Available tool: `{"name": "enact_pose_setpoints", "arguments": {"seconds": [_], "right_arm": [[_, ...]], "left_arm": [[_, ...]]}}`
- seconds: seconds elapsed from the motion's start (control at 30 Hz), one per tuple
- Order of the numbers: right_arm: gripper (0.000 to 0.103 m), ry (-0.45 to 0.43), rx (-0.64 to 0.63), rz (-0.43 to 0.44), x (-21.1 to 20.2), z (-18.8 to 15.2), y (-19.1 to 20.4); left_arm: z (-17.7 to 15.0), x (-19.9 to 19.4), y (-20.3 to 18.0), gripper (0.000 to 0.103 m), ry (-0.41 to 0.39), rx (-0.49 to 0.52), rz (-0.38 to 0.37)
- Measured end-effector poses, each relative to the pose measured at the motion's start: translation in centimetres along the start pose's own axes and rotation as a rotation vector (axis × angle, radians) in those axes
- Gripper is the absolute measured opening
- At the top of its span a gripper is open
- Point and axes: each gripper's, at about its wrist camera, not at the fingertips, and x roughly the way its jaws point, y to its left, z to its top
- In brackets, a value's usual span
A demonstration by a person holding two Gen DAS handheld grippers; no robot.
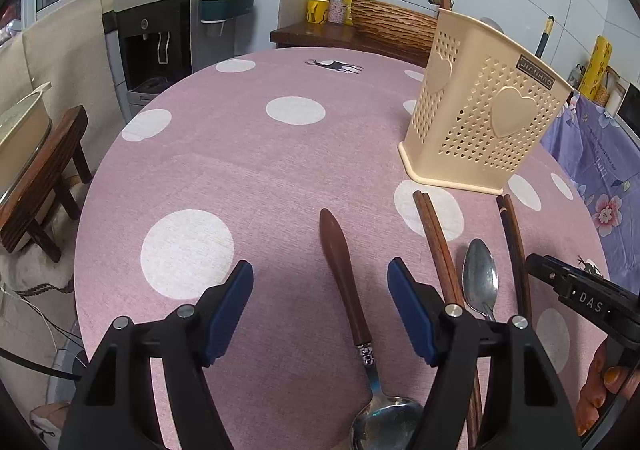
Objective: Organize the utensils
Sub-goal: 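Move both tools back down to the loose spoons and chopsticks beside the holder, then close the left tool on the wooden-handled spoon while the right tool grasps a wooden chopstick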
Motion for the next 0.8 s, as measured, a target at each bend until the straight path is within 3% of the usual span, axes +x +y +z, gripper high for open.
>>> {"name": "enact_pose_setpoints", "arguments": {"seconds": [0.53, 0.8], "right_arm": [[0.029, 0.022, -0.017, -0.030, 0.5, 0.8, -0.6], [0.029, 0.016, -0.007, -0.071, 2.0, 3.0, 0.2]], "left_arm": [[0.1, 0.7, -0.9, 0.066, 0.030, 0.030, 0.001], [0.7, 3.0, -1.9, 0.049, 0.076, 0.070, 0.035]]}}
